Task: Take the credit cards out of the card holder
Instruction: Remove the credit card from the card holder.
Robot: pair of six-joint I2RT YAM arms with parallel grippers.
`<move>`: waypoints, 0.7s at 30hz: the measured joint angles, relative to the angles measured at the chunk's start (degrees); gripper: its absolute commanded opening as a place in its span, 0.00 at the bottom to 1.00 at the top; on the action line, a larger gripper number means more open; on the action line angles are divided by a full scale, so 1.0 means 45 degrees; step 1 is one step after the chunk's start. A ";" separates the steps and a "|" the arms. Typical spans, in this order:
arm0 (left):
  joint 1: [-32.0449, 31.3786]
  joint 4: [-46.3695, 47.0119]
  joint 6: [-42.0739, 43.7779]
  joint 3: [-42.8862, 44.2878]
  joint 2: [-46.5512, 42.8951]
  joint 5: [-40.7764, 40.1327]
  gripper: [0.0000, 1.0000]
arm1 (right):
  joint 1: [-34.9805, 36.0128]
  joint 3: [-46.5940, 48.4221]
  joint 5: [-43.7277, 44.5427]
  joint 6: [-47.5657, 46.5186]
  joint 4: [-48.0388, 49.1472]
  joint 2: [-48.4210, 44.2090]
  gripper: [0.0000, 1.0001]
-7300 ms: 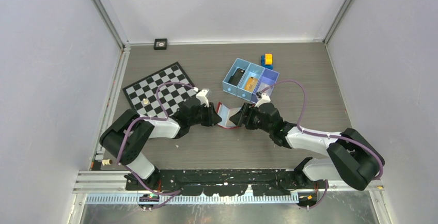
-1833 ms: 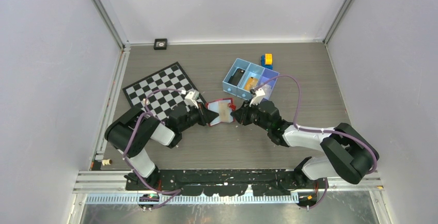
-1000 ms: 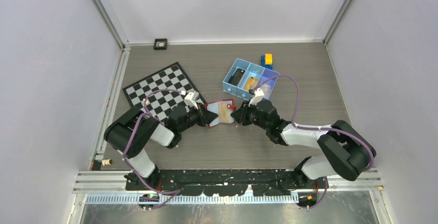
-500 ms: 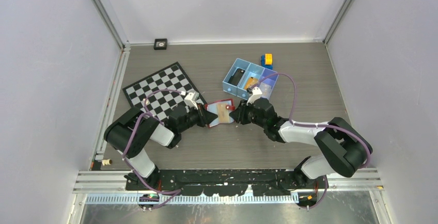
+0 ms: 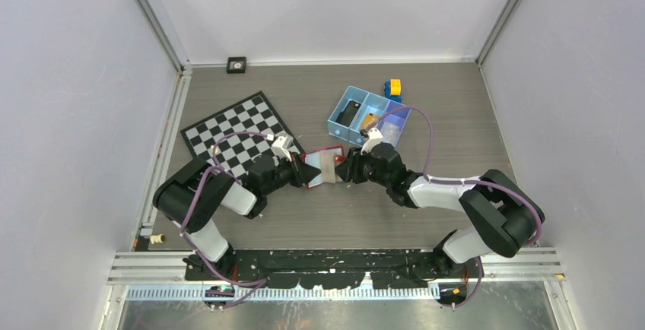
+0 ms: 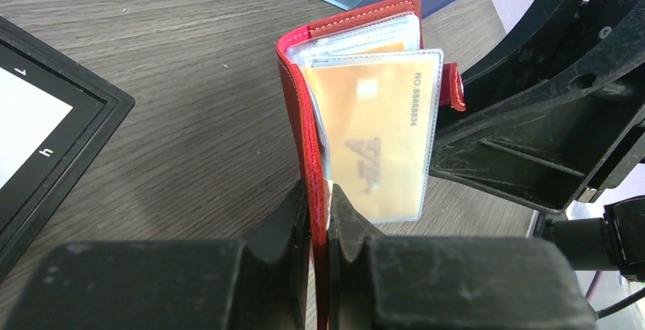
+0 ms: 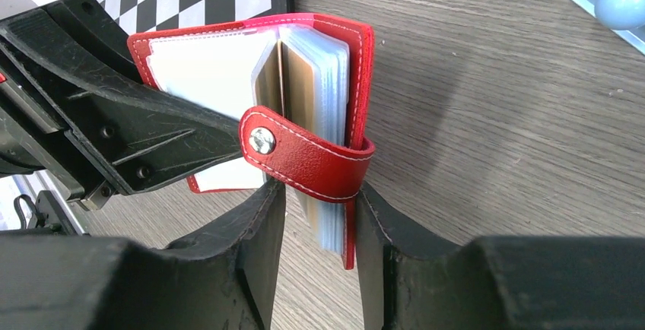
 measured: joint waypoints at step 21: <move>-0.0107 0.0665 -0.0049 0.0039 0.0316 0.0831 0.00 | 0.0389 0.0486 -0.0631 -0.0291 0.0019 0.0510 0.70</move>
